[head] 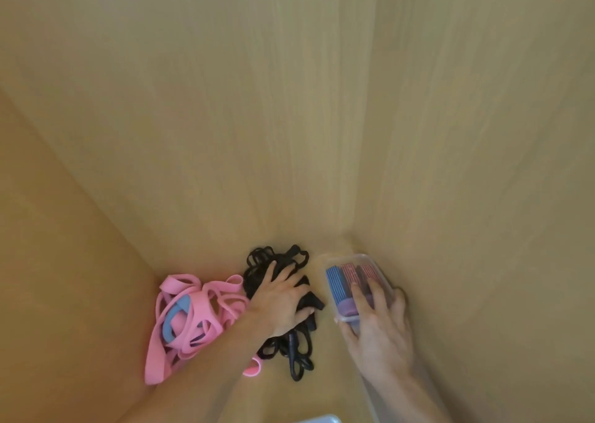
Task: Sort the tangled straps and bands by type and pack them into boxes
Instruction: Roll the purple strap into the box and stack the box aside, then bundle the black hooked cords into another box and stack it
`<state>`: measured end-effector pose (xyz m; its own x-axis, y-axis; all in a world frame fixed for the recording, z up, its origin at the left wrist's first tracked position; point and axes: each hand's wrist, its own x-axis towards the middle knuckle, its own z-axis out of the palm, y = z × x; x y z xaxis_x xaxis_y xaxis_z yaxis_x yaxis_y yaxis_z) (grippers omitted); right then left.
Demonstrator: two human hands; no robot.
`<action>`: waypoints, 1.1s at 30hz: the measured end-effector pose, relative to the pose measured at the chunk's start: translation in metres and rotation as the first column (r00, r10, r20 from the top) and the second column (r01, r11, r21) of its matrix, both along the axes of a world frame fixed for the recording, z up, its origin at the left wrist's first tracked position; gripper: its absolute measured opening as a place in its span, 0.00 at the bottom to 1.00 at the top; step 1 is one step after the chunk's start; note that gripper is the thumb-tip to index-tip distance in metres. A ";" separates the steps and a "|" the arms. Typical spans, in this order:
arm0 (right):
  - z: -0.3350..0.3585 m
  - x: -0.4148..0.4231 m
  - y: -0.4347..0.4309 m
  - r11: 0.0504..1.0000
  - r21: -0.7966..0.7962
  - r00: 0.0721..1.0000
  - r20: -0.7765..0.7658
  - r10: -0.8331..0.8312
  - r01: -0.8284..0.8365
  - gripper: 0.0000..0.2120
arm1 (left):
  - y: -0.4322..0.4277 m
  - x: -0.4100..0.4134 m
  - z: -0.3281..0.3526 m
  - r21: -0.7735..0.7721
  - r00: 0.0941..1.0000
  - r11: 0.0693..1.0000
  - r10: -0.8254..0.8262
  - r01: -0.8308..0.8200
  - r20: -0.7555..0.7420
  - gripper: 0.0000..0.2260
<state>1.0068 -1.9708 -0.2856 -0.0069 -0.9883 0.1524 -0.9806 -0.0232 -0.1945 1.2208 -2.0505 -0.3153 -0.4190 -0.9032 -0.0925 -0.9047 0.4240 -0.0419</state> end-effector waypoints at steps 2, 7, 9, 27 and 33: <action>-0.006 0.007 -0.018 0.998 0.061 1.000 0.014 0.013 -0.014 0.35 | 0.007 0.002 0.005 -0.016 0.999 1.000 0.020 -0.021 -0.044 0.25; -0.031 0.011 -0.044 0.994 0.107 0.999 0.039 0.022 -0.026 0.39 | 0.043 0.003 0.015 -0.037 0.960 0.984 0.163 -0.176 -0.227 0.25; -0.040 0.009 -0.047 0.990 0.136 0.998 0.037 0.041 -0.046 0.40 | 0.061 0.005 0.021 -0.043 0.907 0.968 0.218 -0.249 -0.360 0.24; -0.032 0.000 0.050 0.996 -0.011 0.810 0.581 0.081 -0.092 0.09 | 0.241 0.033 -0.012 0.303 0.307 0.783 0.521 -0.543 -0.796 0.17; -0.054 0.040 0.106 0.936 0.116 0.784 0.586 0.204 -0.331 0.06 | 0.268 0.035 -0.033 0.438 0.224 0.718 0.625 -0.541 -0.748 0.15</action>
<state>1.0465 -1.8650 -0.3400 0.2418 -0.9703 0.0032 -0.6590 -0.1666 -0.7335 1.2557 -1.7828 -0.3483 0.3204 -0.9385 -0.1285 -0.4659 -0.2742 0.8413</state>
